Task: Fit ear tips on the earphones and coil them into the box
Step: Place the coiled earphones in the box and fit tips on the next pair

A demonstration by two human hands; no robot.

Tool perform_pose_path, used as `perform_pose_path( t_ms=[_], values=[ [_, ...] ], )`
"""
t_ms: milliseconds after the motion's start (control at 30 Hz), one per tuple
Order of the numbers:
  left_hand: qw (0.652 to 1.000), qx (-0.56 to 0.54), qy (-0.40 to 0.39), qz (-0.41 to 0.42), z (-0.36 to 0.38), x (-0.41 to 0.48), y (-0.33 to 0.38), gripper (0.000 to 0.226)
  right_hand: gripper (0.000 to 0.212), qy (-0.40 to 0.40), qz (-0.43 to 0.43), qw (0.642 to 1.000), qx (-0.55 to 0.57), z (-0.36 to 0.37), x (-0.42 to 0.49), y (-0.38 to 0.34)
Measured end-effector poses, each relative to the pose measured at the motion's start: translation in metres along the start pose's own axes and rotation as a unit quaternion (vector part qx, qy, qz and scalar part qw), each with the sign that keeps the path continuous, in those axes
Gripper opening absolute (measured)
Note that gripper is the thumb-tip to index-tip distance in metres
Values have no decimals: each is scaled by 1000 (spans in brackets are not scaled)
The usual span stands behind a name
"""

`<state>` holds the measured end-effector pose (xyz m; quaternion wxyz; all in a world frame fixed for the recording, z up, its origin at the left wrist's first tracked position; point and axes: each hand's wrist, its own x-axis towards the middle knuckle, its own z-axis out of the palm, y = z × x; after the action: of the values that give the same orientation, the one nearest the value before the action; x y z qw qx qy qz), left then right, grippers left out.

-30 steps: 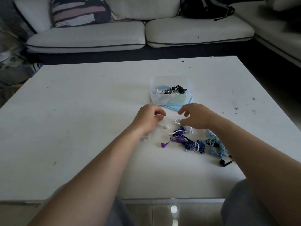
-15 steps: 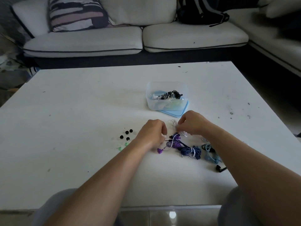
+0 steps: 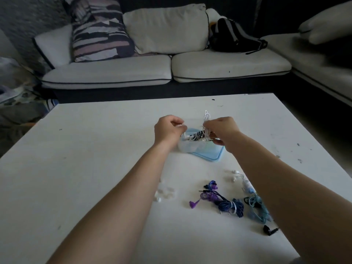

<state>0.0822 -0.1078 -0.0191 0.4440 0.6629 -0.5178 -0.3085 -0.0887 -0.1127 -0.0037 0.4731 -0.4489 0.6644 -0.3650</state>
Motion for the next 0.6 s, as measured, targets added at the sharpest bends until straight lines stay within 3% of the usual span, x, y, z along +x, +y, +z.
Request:
perform_pose_path(
  t_ms=[67,233,300,400,600],
  values=[
    [999,37,-4,13,9,19,-2,13,15,27,5,999,-19,7,23,-3],
    [974,213,-51,60,25,41,-10,14,15,30,-76,971,-224,16,55,-3],
    [961,257,-66,72,28,46,-14,19,31,16,-103,959,-264,19,60,-1],
    [968,229,-69,82,26,49,-18,30,37,44,-138,947,-286,23,60,1],
    [978,175,-62,91,-3,24,-20,12,33,59,-179,955,-230,10,22,14]
  ],
)
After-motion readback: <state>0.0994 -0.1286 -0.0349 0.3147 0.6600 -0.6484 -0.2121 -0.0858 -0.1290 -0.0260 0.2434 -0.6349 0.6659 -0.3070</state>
